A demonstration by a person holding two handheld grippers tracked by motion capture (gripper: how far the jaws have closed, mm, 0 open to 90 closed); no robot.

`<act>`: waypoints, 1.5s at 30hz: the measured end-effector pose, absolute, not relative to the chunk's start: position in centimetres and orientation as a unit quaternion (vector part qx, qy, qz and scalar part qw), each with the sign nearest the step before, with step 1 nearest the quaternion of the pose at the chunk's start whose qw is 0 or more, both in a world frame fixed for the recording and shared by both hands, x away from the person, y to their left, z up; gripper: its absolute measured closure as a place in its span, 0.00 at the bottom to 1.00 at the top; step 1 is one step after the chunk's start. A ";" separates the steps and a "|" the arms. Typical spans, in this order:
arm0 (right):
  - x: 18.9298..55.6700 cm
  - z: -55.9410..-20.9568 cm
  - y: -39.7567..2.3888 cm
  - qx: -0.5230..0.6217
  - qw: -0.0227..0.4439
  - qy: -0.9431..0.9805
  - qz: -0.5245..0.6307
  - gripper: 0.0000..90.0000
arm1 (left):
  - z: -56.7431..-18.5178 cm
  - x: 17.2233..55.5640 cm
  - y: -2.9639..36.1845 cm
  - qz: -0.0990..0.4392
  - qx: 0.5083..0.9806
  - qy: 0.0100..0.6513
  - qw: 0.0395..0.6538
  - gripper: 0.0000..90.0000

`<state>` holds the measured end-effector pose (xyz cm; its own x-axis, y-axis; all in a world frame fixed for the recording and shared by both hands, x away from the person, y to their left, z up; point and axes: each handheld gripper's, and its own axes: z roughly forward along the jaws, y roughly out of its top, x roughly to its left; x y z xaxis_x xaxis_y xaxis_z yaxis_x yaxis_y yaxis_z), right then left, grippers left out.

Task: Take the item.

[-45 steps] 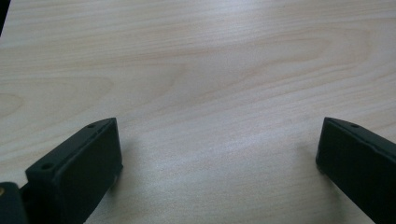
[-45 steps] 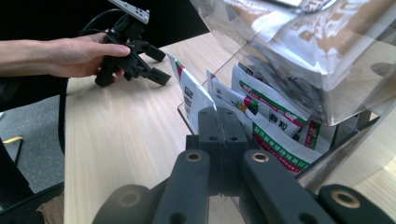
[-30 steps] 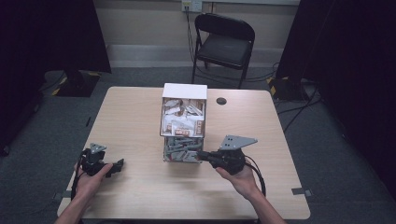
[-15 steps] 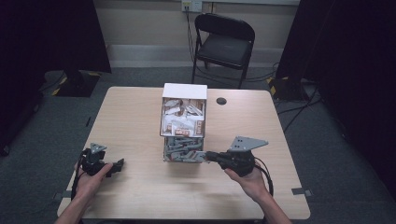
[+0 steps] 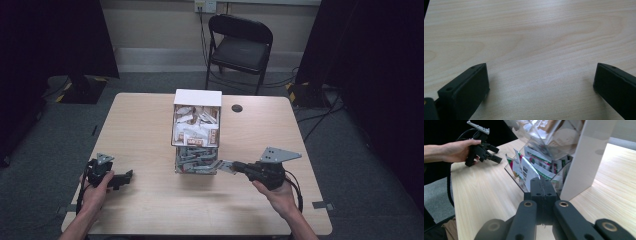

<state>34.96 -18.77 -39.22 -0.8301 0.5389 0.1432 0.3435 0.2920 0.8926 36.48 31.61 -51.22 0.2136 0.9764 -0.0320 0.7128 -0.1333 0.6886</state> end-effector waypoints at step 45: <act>40.2 -39.2 -21.3 0.340 0.131 0.785 0.500 1.00 | -51.2 36.5 31.6 0.221 0.720 0.587 0.298 0.00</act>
